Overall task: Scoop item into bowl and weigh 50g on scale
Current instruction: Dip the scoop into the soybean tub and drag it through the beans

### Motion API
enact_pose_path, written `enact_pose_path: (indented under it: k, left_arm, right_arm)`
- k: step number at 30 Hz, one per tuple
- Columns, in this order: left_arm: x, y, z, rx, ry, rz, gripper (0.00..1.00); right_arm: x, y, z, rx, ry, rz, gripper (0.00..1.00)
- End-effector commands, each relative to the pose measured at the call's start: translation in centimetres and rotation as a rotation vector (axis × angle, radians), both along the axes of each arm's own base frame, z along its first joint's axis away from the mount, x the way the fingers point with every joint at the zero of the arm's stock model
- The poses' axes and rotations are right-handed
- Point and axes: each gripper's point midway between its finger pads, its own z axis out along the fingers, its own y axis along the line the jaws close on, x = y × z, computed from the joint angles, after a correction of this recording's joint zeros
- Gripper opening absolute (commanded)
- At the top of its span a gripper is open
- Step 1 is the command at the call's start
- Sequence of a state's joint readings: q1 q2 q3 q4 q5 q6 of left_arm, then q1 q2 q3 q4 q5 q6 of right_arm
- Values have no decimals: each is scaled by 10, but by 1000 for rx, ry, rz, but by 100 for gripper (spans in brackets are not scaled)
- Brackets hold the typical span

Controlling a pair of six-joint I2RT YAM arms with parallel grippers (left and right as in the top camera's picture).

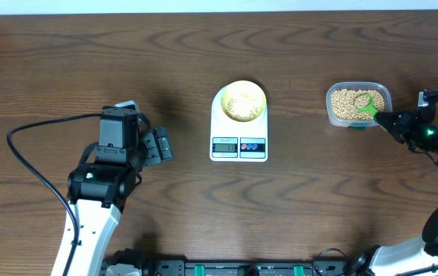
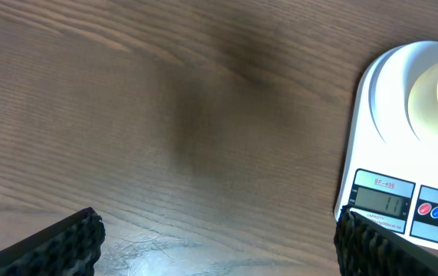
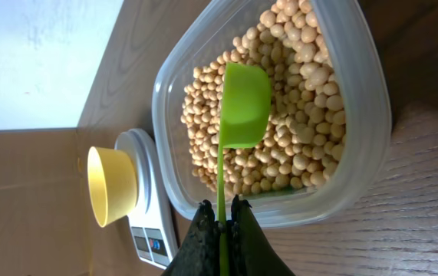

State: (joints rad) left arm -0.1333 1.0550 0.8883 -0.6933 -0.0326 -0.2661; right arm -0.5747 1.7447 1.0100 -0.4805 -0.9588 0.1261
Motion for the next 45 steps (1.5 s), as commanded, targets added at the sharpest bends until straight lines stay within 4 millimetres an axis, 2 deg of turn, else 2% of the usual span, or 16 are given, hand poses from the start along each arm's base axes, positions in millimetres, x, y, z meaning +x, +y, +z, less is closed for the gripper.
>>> enact_pose_path:
  k: [1, 17, 45]
  left_arm:
    - [0, 3, 0, 10, 2, 13, 98]
    - [0, 3, 0, 10, 2, 13, 98]
    - [0, 3, 0, 10, 2, 13, 98]
  right_arm:
    - [-1, 3, 2, 50, -7, 2, 1]
    - [-4, -5, 10, 92, -41, -14, 1]
    - [-5, 13, 43, 247, -179, 75, 1]
